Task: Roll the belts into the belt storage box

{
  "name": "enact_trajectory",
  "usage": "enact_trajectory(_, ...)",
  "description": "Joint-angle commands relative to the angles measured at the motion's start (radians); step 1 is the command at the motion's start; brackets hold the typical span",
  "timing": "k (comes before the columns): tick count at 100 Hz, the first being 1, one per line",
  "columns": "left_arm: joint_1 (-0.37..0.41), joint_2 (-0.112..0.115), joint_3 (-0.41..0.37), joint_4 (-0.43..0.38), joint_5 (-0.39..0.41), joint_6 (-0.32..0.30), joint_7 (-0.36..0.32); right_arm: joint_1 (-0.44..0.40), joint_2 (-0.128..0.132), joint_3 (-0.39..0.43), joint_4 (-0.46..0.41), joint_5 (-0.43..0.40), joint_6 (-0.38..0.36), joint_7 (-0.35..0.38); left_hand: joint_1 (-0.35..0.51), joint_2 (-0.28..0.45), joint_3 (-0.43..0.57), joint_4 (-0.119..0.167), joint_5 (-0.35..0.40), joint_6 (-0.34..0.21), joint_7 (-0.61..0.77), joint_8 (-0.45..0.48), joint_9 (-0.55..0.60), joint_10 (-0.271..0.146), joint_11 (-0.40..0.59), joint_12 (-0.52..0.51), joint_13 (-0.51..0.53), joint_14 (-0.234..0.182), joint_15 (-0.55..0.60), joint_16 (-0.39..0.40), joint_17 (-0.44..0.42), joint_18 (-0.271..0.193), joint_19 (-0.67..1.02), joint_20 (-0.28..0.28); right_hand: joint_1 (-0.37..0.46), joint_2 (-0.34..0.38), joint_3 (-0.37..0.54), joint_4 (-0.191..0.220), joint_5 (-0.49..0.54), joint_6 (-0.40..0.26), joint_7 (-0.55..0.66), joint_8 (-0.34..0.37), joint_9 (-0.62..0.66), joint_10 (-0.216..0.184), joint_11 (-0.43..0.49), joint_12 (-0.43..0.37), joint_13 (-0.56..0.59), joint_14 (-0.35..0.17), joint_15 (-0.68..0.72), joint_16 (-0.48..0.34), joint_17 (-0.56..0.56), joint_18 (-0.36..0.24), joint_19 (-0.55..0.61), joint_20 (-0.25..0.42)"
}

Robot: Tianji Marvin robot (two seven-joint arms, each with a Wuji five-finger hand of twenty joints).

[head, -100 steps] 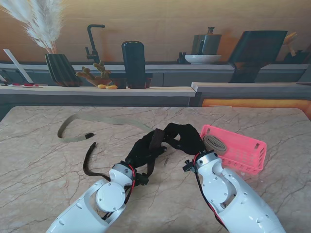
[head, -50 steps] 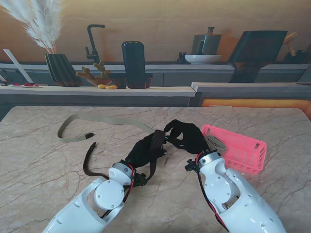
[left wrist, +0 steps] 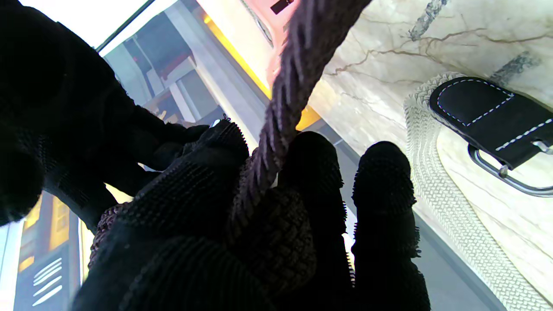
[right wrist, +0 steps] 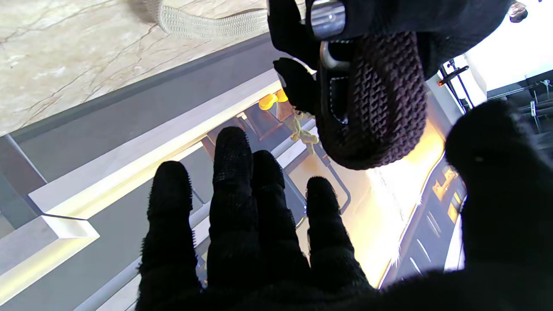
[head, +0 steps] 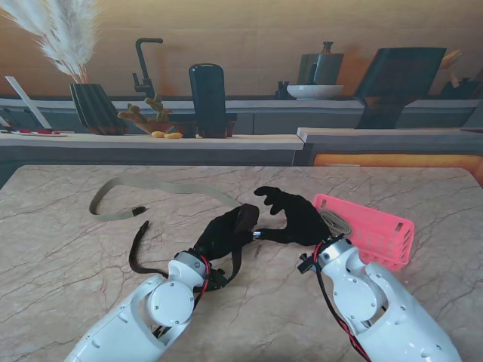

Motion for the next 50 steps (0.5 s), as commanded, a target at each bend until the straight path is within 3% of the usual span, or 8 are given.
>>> enact_trajectory(1,0.001,0.003,0.003,0.0,0.015,-0.011,-0.003,0.01,-0.014,-0.015,-0.004,0.022,0.014,0.003,0.127,0.071,0.087,-0.005,0.027,-0.032,0.05,0.01,0.007,-0.007,-0.016,-0.013,0.005,-0.081,0.0,0.01,-0.007,-0.003,-0.005,0.008,-0.019,0.08,-0.04,0.031,0.03,0.007,-0.016,0.019,0.033,0.0,0.021,-0.004,0.038,0.003,0.041,0.028,0.02,-0.011,-0.009,0.034)
enact_trajectory(13,-0.001,0.006,0.007,0.003,0.039,-0.023,0.002,0.024,-0.018,-0.036,0.0,0.064,0.045,0.02,0.128,0.069,0.095,-0.006,0.024,-0.035,0.049,0.013,0.006,-0.012,-0.031,-0.01,-0.003,-0.077,-0.001,0.011,-0.017,-0.002,-0.01,0.008,0.022,0.133,-0.039,0.031,0.12,0.011,0.013,0.034,0.114,-0.005,0.075,0.014,0.105,0.006,0.121,0.068,0.049,-0.007,0.021,0.048)
enact_trajectory(33,-0.004,0.009,0.01,0.006,0.057,-0.033,0.004,0.048,-0.022,-0.068,0.017,0.131,0.085,0.058,0.126,0.067,0.101,-0.008,0.023,-0.043,0.05,0.018,0.006,-0.018,-0.043,-0.004,-0.01,-0.073,-0.004,0.01,-0.024,-0.001,-0.012,0.01,0.036,0.105,0.115,0.012,0.255,0.001,0.078,0.048,0.231,-0.008,0.154,0.048,0.199,0.011,0.258,0.135,0.08,-0.001,0.099,0.073)
enact_trajectory(50,-0.001,0.009,0.008,0.002,0.05,-0.036,0.002,0.058,-0.018,-0.078,0.03,0.164,0.076,0.097,0.123,0.064,0.105,-0.009,0.026,-0.046,0.05,0.02,0.01,-0.02,-0.047,0.0,-0.01,-0.07,-0.004,0.009,-0.025,0.0,-0.013,0.012,0.126,0.077,0.186,0.009,0.342,-0.053,0.128,0.054,0.295,-0.03,0.15,0.044,0.249,0.001,0.263,0.134,0.099,0.006,0.115,0.069)
